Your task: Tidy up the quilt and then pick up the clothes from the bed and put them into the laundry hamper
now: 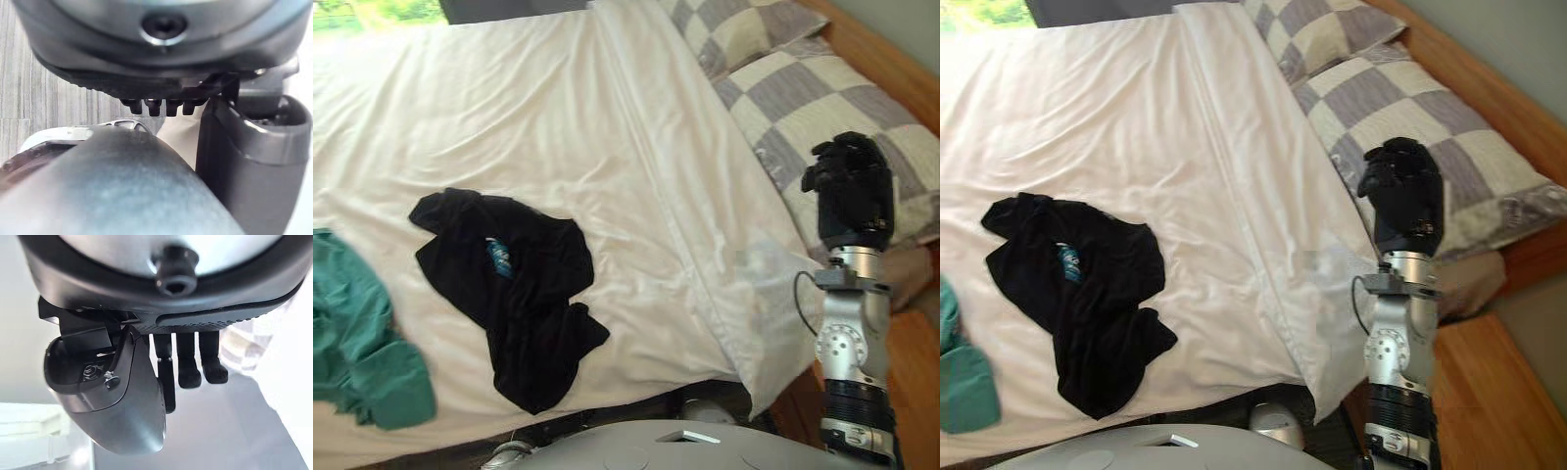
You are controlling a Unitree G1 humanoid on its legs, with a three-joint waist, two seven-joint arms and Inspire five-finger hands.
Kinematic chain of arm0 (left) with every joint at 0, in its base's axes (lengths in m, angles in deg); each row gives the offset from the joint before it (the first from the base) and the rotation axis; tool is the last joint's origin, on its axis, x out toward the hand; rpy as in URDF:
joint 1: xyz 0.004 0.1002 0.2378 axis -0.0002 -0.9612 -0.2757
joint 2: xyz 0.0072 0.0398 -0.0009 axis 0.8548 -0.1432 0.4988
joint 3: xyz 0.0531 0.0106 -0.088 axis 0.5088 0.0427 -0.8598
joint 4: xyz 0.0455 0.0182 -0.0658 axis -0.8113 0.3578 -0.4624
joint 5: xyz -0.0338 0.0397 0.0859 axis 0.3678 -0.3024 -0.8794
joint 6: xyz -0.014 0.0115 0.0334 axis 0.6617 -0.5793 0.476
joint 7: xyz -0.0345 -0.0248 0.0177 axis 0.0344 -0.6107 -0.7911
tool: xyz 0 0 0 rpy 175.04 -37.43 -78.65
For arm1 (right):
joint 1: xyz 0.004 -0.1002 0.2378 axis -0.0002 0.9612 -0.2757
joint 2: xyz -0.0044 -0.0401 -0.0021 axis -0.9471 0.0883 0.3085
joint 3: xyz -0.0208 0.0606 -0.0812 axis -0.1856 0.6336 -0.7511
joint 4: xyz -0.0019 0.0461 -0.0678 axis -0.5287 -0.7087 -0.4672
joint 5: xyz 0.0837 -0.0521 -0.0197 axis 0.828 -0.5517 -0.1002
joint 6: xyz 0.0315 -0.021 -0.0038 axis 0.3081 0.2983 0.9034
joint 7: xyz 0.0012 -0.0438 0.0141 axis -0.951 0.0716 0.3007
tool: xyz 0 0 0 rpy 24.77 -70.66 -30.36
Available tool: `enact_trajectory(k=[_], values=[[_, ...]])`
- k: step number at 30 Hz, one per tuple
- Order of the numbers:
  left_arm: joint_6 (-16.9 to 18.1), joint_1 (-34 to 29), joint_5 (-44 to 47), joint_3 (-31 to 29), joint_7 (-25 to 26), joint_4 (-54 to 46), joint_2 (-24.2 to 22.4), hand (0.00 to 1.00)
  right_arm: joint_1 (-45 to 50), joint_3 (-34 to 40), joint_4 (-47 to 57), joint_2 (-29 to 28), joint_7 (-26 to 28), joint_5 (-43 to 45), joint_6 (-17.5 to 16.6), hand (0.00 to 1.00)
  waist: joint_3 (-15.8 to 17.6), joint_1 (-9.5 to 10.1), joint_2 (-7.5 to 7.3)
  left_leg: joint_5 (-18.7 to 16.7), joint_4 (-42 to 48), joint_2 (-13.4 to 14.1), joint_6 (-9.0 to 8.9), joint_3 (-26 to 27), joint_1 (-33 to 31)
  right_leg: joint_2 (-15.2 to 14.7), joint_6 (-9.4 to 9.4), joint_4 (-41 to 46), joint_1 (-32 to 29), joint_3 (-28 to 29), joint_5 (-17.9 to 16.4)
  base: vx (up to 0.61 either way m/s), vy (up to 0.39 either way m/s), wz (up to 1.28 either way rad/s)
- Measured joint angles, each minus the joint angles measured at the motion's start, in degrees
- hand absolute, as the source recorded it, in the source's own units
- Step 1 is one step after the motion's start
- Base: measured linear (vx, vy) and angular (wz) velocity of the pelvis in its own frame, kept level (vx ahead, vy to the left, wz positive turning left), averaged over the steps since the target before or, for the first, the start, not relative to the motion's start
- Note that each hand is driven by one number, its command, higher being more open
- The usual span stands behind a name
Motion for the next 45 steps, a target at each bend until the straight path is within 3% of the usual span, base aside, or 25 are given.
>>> enact_trajectory(k=[3,5,7,10,13,18,23,24,29,34,37,40,41,42,45], values=[[1.32,0.51,0.04,1.84,0.45,-1.04,0.29,1.00,-2.07,-2.74,-0.02,-0.05,-2.98,0.02,-0.45,0.00,1.91,0.46,0.56,1.76,0.96,-1.30,-0.14,-1.64,-2.37,-1.89,-0.37,3.53,-3.31,-0.88,-0.33,-0.03,0.032,0.01],[2.28,2.61,0.84,3.57,0.92,-1.80,0.34,1.00,-5.73,-3.69,-1.07,-0.03,-6.67,-0.01,-1.37,0.00,6.30,0.51,1.38,4.36,1.03,-3.46,-0.87,-2.69,-5.04,-5.33,-0.80,11.18,-9.49,-1.44,-2.11,-0.08,0.086,0.04],[2.83,3.79,2.70,3.60,1.19,-2.69,-0.11,1.00,-8.08,-3.79,-3.66,-0.08,-9.54,-0.04,-2.19,0.00,8.95,0.67,2.14,4.74,1.04,-5.39,-1.00,-2.97,-6.91,-8.01,-0.39,16.79,-14.25,-1.24,-4.70,-0.08,0.083,0.03],[3.95,4.23,4.45,2.73,1.37,-3.51,-1.30,1.00,-6.10,-3.02,-8.49,-2.57,-12.61,0.25,-2.69,0.00,11.42,1.05,3.56,4.74,1.03,-7.10,-1.01,-0.80,-9.33,-10.78,-0.10,23.34,-19.94,-0.71,-7.58,-0.04,0.046,0.08],[5.03,3.90,5.10,0.05,1.32,-3.71,-2.49,1.00,0.33,-3.17,-11.04,-7.01,-10.33,2.31,-4.43,0.00,11.66,1.68,3.56,4.74,1.22,-7.20,-1.02,3.32,-9.25,-11.06,-0.60,26.83,-22.16,0.78,-9.57,-0.01,-0.034,-0.14],[5.42,4.46,6.97,-3.16,1.11,-4.68,-2.35,1.00,5.57,-3.34,-16.48,-8.40,-1.22,2.22,-7.41,0.00,11.46,1.53,0.68,4.36,4.77,-5.20,-1.54,8.38,-7.96,-9.66,-0.71,27.44,-21.15,3.17,-11.35,-0.01,-0.074,-0.30],[1.42,4.34,9.64,-6.22,2.74,-5.00,-1.87,1.00,10.75,0.63,-24.51,-10.90,9.10,0.84,-6.36,0.00,9.06,1.57,-2.37,2.69,5.55,-1.60,-3.15,12.75,-6.19,-6.10,-1.19,26.39,-19.01,3.08,-12.21,-0.01,-0.076,-0.08],[0.41,4.35,10.98,-6.92,3.91,-4.99,-1.89,1.00,11.23,3.31,-27.94,-12.58,11.44,-1.84,-6.06,1.00,8.30,1.55,-3.16,2.24,5.40,-0.63,-3.50,13.72,-5.43,-5.09,-1.24,25.53,-17.86,2.61,-12.14,0.00,-0.048,0.02],[-1.28,3.92,11.48,-8.25,6.42,-4.86,-2.45,1.00,13.36,7.35,-35.46,-14.06,12.81,-9.95,-5.79,1.00,4.90,1.85,-3.68,1.06,4.01,1.06,-3.46,15.76,-3.55,-2.95,-1.74,21.83,-14.42,0.58,-10.87,0.01,-0.004,0.07],[-1.65,1.86,10.27,-8.32,7.22,-5.04,-2.62,1.00,14.07,6.04,-38.36,-13.85,10.31,-14.44,-5.86,1.00,2.67,1.90,-2.77,0.10,3.77,2.75,-3.69,17.43,-2.07,-1.32,-1.69,18.47,-12.11,0.06,-9.46,-0.02,0.047,-0.05],[-0.78,-0.30,9.66,-8.62,7.25,-5.48,-2.75,1.00,15.23,3.77,-38.44,-13.79,8.92,-14.56,-5.52,1.00,1.42,1.97,-2.93,-0.54,5.17,3.93,-3.87,18.02,-1.42,-0.73,-2.88,19.29,-11.87,0.15,-10.59,-0.04,0.007,-0.10],[0.47,-2.21,8.16,-8.82,7.41,-5.39,-2.33,1.00,15.23,2.63,-39.54,-13.68,8.95,-14.57,-5.42,1.00,0.88,1.82,-3.81,-0.54,12.69,5.50,-3.89,16.03,-2.97,-1.33,-3.69,21.60,-11.90,1.76,-12.37,-0.03,-0.067,-0.10],[0.86,-2.54,8.15,-8.86,7.32,-4.71,-2.06,1.00,15.07,2.63,-40.49,-13.26,9.08,-14.59,-5.57,1.00,0.21,1.71,-4.60,-1.46,19.14,7.03,-3.10,13.26,-5.73,-2.17,-3.82,22.03,-11.28,3.00,-13.01,-0.03,-0.047,-0.14],[1.17,-2.58,8.13,-8.65,7.32,-4.05,-1.93,1.00,14.96,2.69,-41.10,-12.78,9.17,-14.62,-5.66,1.00,0.05,1.69,-4.46,-2.15,20.39,7.84,-2.06,12.18,-6.24,-2.47,-3.72,22.03,-11.14,3.50,-13.14,0.00,0.015,-0.13],[3.94,-2.70,8.65,-7.74,6.63,-2.00,-1.85,1.00,13.52,4.90,-44.07,-10.21,10.57,-16.26,-7.74,1.00,-0.26,0.30,-4.24,-2.25,22.67,11.90,-1.27,6.33,-8.80,-7.56,-1.73,25.58,-11.45,5.30,-15.08,0.03,0.071,-0.05]])
